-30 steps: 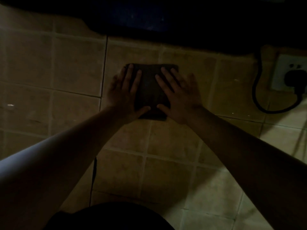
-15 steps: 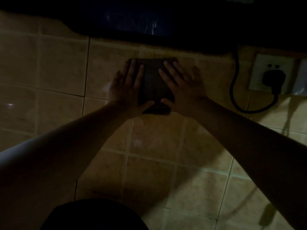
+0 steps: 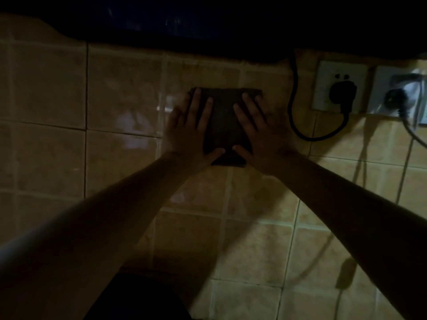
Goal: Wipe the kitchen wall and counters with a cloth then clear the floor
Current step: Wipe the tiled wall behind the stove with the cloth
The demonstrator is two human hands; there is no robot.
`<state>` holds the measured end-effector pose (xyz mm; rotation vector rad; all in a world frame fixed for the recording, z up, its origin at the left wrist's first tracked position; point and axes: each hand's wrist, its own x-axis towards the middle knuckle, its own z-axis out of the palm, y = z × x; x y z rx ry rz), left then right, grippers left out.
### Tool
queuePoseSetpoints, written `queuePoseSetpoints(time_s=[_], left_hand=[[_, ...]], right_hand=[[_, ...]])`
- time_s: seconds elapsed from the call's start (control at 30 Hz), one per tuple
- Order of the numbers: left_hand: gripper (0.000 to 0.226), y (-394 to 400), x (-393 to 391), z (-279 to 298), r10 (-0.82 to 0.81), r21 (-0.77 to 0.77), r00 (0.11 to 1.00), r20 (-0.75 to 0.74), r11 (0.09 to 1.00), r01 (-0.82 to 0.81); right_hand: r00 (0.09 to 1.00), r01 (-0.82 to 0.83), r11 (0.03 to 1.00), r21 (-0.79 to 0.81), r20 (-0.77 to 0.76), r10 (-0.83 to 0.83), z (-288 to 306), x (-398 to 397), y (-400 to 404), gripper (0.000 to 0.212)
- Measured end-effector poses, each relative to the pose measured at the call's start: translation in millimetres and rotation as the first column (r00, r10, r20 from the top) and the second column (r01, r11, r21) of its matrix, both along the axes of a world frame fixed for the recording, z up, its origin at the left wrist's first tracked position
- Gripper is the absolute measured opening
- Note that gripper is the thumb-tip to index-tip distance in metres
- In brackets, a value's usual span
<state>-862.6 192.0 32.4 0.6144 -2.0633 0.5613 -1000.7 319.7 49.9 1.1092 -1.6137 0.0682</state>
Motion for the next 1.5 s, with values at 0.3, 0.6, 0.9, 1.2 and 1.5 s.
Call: queuePoseSetpoints(time_s=[0.3, 0.6, 0.9, 1.2, 1.5], left_hand=[[0.101, -34.6, 17.8, -47.9, -0.039, -0.069, 0.996, -0.083, 0.997, 0.033], [0.099, -55.2, 39.0, -106.7, 0.0, -0.037, 0.999, -0.051, 0.999, -0.002], [0.098, -70.0, 56.1, -154.2, 0.038, -0.034, 0.999, 0.018, 0.999, -0.037], [0.099, -60.9, 53.5, -176.6, 0.037, -0.056, 0.998, 0.058, 0.998, -0.033], [0.097, -31.0, 28.5, -165.7, -0.038, -0.051, 0.997, 0.062, 0.998, 0.041]], right_hand=[[1.0, -0.014, 0.998, -0.058, 0.016, 0.015, -51.2, 23.9, -28.8, 0.084], [0.997, -0.027, 0.999, -0.036, 0.069, 0.03, -107.8, 45.9, -51.3, 0.093], [0.998, -0.054, 0.998, -0.041, 0.036, 0.055, -162.5, 56.7, -66.1, 0.094], [0.998, -0.027, 0.998, -0.051, 0.058, 0.03, -192.8, 56.4, -56.2, 0.095], [0.999, -0.042, 0.999, -0.031, -0.003, 0.042, -183.0, 28.1, -20.8, 0.092]])
